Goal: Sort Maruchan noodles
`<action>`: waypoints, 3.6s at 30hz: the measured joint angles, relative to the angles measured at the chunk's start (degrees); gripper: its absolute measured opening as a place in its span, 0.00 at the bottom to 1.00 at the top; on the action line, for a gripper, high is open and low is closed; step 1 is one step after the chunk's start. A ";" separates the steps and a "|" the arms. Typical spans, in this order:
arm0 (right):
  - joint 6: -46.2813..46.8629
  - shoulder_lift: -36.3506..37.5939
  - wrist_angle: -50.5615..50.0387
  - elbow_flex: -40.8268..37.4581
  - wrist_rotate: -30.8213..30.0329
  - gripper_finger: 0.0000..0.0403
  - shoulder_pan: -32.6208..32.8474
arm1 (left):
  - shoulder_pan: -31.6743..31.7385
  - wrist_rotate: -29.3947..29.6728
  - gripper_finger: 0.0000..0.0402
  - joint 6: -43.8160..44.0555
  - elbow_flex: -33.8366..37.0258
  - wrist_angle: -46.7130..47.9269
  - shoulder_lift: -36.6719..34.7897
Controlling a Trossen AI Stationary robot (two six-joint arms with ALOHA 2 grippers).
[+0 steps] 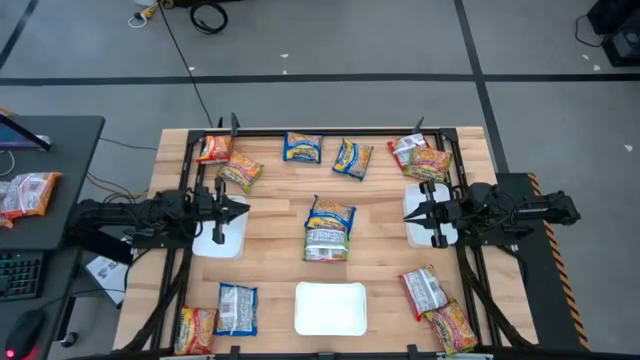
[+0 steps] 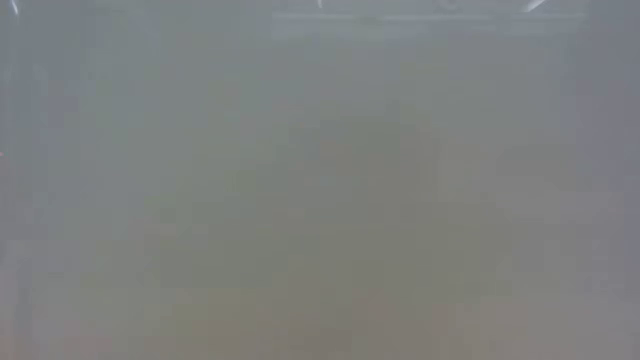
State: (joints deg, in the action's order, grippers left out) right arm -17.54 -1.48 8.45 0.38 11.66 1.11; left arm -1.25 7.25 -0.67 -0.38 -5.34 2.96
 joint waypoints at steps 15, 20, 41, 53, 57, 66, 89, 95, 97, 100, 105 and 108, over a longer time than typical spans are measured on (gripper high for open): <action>-20.95 0.01 9.24 -0.01 -17.18 0.07 -0.48 | 0.01 0.02 0.08 0.00 0.00 0.04 0.02; -16.52 0.00 9.42 -0.02 -16.17 0.07 -0.40 | 0.00 0.02 0.08 0.00 0.00 0.00 0.00; 35.62 -2.74 11.57 1.05 -6.50 0.05 0.97 | 0.01 0.01 0.08 0.00 0.02 0.00 0.00; 33.61 -29.42 8.57 13.53 -12.24 0.02 18.58 | 0.01 0.01 0.08 0.00 0.00 0.00 0.01; 33.49 -39.04 8.57 18.05 -12.63 0.02 24.44 | 0.00 0.00 0.08 0.00 0.01 0.00 0.00; 33.92 -55.06 -1.65 31.58 -16.08 0.01 36.93 | 0.02 0.00 0.08 0.00 0.00 0.00 0.02; 43.96 -81.88 -43.62 50.62 -24.17 0.46 55.26 | 0.00 0.01 0.08 0.00 0.00 0.02 0.01; 41.59 -90.77 -54.47 58.83 -24.15 0.53 56.54 | 0.02 0.02 0.08 0.00 0.00 0.02 0.00; 42.18 -93.29 -58.22 60.62 -25.04 0.55 56.12 | 0.01 0.01 0.08 0.00 0.00 0.02 0.00; 43.57 -96.24 -60.88 61.33 -26.15 0.58 54.70 | 0.00 0.00 0.08 0.00 0.00 0.02 0.00; 45.88 -99.94 -61.27 61.36 -24.50 0.59 51.42 | 0.01 0.01 0.08 0.00 0.00 0.02 0.00; 45.90 -101.47 -61.19 61.41 -20.82 0.58 49.98 | 0.00 0.01 0.08 0.00 0.00 0.02 0.00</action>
State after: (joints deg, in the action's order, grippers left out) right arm 28.36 -102.94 -52.74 61.79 -9.16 51.09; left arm -1.25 7.26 -0.67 -0.38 -5.32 2.96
